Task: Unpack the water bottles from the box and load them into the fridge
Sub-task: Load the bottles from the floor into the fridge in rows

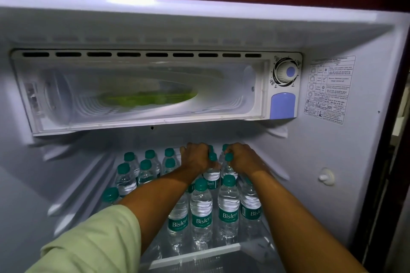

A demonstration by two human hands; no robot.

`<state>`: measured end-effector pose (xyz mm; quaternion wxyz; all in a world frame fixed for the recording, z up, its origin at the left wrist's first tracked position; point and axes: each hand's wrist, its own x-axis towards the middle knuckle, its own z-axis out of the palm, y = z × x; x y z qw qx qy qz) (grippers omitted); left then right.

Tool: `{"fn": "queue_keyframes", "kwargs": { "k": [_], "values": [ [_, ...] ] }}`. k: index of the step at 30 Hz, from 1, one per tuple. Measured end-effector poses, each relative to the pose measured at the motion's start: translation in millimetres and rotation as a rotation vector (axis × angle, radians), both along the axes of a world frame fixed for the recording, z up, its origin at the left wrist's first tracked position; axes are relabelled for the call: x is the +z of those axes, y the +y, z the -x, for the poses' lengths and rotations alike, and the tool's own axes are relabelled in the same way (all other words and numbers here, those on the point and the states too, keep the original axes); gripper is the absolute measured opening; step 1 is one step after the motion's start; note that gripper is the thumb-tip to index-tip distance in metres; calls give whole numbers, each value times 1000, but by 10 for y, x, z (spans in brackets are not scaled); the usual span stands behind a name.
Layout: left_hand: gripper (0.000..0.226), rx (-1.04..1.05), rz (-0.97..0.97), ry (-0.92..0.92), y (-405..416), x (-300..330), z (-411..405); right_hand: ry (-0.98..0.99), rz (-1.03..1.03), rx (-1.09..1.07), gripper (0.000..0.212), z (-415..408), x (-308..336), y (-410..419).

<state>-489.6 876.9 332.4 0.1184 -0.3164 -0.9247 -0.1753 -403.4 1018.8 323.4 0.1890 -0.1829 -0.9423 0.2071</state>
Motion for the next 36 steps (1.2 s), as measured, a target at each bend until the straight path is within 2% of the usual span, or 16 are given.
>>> {"fn": "queue_keyframes", "kwargs": {
  "k": [7,22,30,36],
  "values": [
    [51,5,-3,-36,13,-19,28,20,-50,-4,38,19,-14,-17],
    [51,42,-20,-53,12,-16,33,24,-67,-32,38,-9,-7,-69],
    [38,47,2,-36,6,7,8,15,-27,-30,47,-25,7,-74],
    [39,32,-13,-42,-19,37,-8,16,-36,-28,48,-36,17,-74]
  ]
}}
